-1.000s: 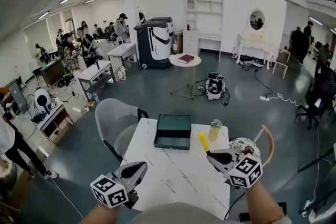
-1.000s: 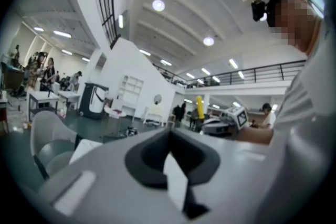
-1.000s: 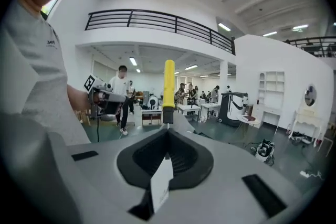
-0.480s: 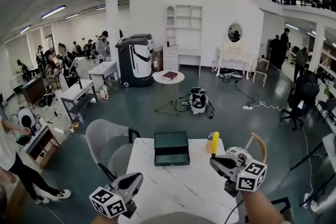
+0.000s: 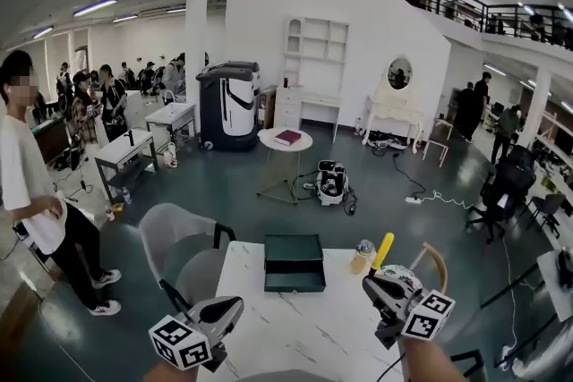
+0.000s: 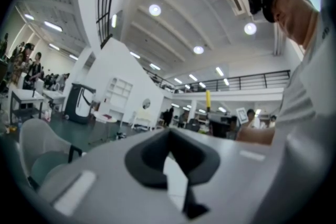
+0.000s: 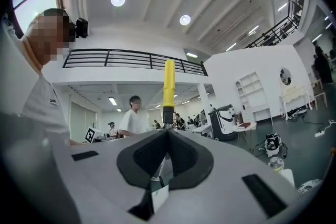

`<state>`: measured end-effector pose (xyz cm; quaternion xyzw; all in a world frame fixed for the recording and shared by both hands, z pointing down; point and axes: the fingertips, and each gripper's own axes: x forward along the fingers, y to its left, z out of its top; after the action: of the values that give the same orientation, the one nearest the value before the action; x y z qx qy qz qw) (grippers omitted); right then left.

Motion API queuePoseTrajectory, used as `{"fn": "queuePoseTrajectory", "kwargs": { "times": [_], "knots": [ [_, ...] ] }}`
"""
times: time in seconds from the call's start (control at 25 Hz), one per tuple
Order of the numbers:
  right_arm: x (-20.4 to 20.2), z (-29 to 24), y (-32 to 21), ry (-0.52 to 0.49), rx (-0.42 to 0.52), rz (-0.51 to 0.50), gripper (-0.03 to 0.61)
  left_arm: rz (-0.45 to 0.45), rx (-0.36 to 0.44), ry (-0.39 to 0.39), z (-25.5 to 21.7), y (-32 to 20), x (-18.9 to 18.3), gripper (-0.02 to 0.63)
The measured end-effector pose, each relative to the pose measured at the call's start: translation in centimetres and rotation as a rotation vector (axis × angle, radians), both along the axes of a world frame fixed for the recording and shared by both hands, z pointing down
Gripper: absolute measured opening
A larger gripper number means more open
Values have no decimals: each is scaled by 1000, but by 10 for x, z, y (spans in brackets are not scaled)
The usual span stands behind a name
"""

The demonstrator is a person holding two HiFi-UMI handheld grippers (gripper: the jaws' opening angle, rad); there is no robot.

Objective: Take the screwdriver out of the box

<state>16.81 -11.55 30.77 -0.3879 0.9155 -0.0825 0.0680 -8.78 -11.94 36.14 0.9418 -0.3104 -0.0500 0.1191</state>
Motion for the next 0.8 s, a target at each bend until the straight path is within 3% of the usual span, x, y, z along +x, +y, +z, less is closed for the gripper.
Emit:
{"fn": "queuePoseTrajectory", "kwargs": {
  "times": [0.8],
  "knots": [
    [5,4,-16,27,7,-49,9,-43,-6,0,3,-1,6,5]
  ]
}}
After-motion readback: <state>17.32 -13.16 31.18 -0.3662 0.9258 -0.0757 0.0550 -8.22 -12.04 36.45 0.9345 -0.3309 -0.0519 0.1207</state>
